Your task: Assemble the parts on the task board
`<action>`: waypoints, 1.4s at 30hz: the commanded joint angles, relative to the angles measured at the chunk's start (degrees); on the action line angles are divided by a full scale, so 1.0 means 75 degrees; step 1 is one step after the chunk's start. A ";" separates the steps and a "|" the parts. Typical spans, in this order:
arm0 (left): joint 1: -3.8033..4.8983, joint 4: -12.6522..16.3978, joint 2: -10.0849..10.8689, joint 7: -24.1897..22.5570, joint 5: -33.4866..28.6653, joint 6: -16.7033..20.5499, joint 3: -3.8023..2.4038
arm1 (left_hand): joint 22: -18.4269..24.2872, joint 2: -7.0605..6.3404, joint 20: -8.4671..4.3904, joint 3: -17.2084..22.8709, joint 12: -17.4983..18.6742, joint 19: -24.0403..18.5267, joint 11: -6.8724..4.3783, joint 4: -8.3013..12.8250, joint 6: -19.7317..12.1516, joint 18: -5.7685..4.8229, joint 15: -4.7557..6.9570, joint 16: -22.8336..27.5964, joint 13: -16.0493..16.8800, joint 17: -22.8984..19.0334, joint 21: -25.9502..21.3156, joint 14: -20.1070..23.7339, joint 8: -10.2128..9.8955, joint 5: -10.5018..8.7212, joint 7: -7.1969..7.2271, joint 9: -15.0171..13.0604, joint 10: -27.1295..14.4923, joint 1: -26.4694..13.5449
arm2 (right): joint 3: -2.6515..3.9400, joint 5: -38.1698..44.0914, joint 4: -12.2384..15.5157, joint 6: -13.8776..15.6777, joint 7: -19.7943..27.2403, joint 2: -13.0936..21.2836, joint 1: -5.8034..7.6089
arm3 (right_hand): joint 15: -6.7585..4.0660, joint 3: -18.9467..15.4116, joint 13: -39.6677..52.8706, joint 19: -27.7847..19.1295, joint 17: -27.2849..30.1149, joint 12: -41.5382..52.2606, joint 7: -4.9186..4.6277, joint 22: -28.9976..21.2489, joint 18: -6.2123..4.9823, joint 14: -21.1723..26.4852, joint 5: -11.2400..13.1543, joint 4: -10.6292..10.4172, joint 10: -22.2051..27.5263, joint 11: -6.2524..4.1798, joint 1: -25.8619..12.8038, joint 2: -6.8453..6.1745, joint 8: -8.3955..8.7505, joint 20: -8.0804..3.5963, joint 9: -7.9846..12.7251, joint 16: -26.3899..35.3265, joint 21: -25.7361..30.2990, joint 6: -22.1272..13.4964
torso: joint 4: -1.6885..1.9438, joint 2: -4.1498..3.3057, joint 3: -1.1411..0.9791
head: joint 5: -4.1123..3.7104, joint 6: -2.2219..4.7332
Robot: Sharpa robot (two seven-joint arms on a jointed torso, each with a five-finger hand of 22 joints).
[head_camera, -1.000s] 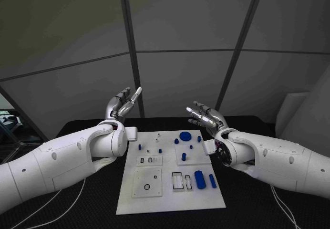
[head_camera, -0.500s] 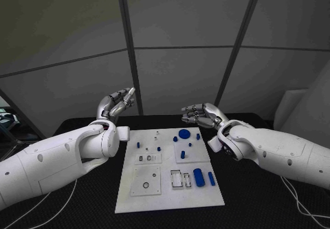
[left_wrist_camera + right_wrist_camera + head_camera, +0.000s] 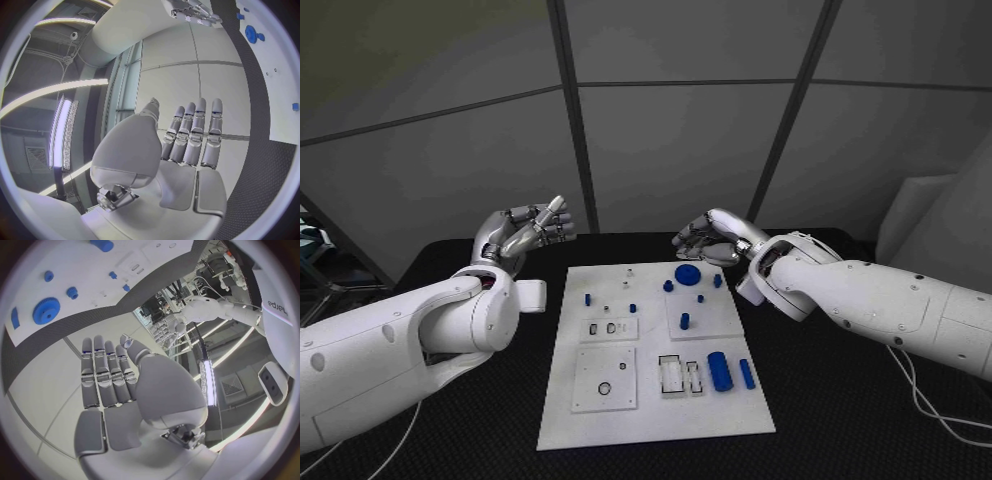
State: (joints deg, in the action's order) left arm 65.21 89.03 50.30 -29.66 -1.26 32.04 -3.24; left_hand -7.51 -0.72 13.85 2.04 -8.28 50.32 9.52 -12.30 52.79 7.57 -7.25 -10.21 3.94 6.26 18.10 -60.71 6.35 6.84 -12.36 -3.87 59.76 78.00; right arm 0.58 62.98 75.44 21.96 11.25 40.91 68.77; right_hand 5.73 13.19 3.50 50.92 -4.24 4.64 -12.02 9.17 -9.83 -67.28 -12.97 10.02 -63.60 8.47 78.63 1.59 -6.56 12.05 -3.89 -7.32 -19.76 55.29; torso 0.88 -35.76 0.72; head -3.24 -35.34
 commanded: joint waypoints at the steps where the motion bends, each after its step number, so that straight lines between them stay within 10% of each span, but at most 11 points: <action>1: 0.0005 0.0297 0.0104 0.0104 0.0309 -0.0467 -0.0008 | 0.0019 0.0018 -0.0060 -0.0027 0.0085 0.0185 -0.0034 0.0079 0.0107 0.0406 0.0052 -0.0012 0.0007 0.0090 0.0049 -0.0224 -0.0070 -0.0040 0.0009 0.0007 0.0147 0.0073 | 0.0016 0.1652 0.0013 -0.0105 -0.0739 -0.0032 0.0128 | -0.0388 0.0187 0.0009 0.0837 -0.0261 -0.0147 0.0086 0.0518 -0.0097 -0.1394 0.0056 0.0196 -0.0464 -0.0167 -0.0003 -0.0329 0.0199 -0.0406 0.0017 -0.0398 -0.1014 0.0361 | 0.0149 -0.0262 0.0052 | -0.0147 0.0083; 13: -0.0003 0.1164 0.0319 0.0273 0.0500 -0.0631 -0.0009 | 0.0094 0.0075 -0.0086 -0.0150 0.0370 0.0320 0.0001 0.0172 0.0142 0.0388 0.0044 0.0203 -0.0017 0.0242 -0.0012 -0.0322 -0.0249 -0.0041 -0.0016 0.0016 0.0079 0.0105 | 0.0031 0.3768 0.0103 -0.1113 -0.1899 -0.0172 0.0413 | -0.0683 -0.0002 0.0025 0.1425 -0.1681 -0.0140 0.0207 0.1733 -0.0079 -0.2567 0.0050 -0.0045 -0.0319 -0.0350 -0.0286 -0.0651 0.0385 -0.0839 0.0020 -0.2442 -0.3011 0.0508 | 0.0397 -0.0643 0.0154 | -0.0399 0.0165; 28: -0.0003 0.1184 0.0285 0.0346 0.0511 -0.0680 -0.0010 | 0.0139 0.0109 -0.0054 -0.0206 0.0495 0.0300 0.0043 0.0198 0.0167 0.0385 0.0001 0.0364 -0.0026 0.0259 -0.0070 -0.0224 -0.0302 -0.0040 -0.0049 0.0015 -0.0013 0.0093 | 0.0034 0.4459 0.0173 -0.1858 -0.2439 -0.0230 0.0447 | -0.0599 -0.0410 0.0038 0.1399 -0.3093 -0.0061 0.0250 0.2246 -0.0093 -0.2464 -0.0005 -0.0546 0.0419 -0.0257 -0.0160 -0.0818 0.0377 -0.0755 0.0014 -0.4324 -0.3803 0.0125 | 0.0456 -0.0783 0.0180 | -0.0486 0.0172; 42: -0.0003 0.1158 0.0289 0.0397 0.0511 -0.0702 -0.0010 | 0.0144 0.0117 -0.0050 -0.0215 0.0508 0.0300 0.0049 0.0195 0.0174 0.0385 -0.0005 0.0386 -0.0027 0.0261 -0.0076 -0.0211 -0.0305 -0.0041 -0.0056 0.0014 -0.0023 0.0084 | 0.0033 0.4570 0.0106 -0.2175 -0.2574 -0.0272 0.0448 | -0.0617 -0.0298 0.0035 0.2007 -0.5155 0.0080 0.0281 0.4066 0.0146 -0.2427 0.0021 -0.0801 0.0240 -0.0282 0.0112 -0.0653 0.0340 -0.0756 0.0004 -0.6418 -0.5268 0.0285 | 0.0456 -0.0855 0.0163 | -0.0485 0.0232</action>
State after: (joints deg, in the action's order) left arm 65.11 97.70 52.53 -26.72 2.00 27.62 -3.25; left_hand -6.49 -0.29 13.22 0.63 -4.81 52.63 9.86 -10.90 53.75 7.56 -7.27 -7.54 3.83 8.17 17.87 -62.86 4.40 6.84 -12.79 -3.82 60.00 78.43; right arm 0.78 96.20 76.31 7.05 -7.28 38.95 71.98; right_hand 0.81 10.42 3.76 65.65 -42.25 5.01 -9.87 39.01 -9.81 -83.96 -13.03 4.05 -61.47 6.26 78.88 -3.44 -3.77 6.33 -3.78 -54.75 -58.75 57.13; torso 4.27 -42.02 1.96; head -6.72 -33.65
